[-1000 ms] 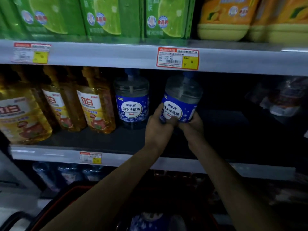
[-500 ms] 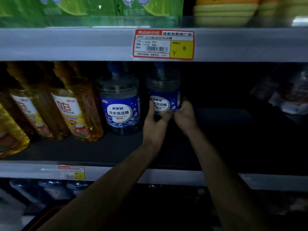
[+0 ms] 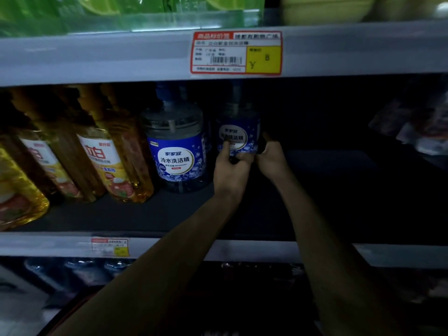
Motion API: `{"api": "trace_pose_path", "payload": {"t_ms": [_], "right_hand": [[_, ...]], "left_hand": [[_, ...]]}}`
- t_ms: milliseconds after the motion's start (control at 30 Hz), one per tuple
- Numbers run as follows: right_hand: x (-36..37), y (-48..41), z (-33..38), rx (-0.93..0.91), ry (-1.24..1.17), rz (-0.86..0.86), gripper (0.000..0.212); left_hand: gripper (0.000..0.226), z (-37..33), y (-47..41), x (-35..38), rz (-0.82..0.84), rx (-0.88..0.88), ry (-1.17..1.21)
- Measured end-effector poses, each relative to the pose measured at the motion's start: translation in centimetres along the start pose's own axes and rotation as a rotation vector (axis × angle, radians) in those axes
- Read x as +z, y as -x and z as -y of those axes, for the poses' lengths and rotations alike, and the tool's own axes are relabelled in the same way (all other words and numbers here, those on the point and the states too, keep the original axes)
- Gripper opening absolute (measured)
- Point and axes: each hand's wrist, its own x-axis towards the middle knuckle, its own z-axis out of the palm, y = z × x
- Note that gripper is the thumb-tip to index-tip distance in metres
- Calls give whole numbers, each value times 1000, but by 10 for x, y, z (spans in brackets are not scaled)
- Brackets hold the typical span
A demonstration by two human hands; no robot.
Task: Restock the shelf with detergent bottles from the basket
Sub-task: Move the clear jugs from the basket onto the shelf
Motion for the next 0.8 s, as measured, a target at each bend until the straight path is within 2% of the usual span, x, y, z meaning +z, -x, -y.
{"api": "trace_pose_path", "payload": {"t_ms": [100,167,267,367,533,633,800], "right_hand": [[2,14,0,29,-23,-86,60],[0,28,4,56,39,-116,66],[-5,48,5,5,252,-24,63],[-7,61,4,-40,474,72,68],[-4,74,2,-39,693,200,62],[-8,82,10,-19,769,232,70],[-24,108,22,-108,931,172,73]], "left_hand": [[96,-6,9,-3,2,-13,-30],[91,-8,18,-8,22,8,-101],[68,-6,31,-14,36,84,-326],[59,-4,41,-22,36,156,-588],[62,-7,50,-34,93,142,-800],[65,-15,57,-39,152,119,-905],[71,-23,84,-55,177,198,-1028]]}}
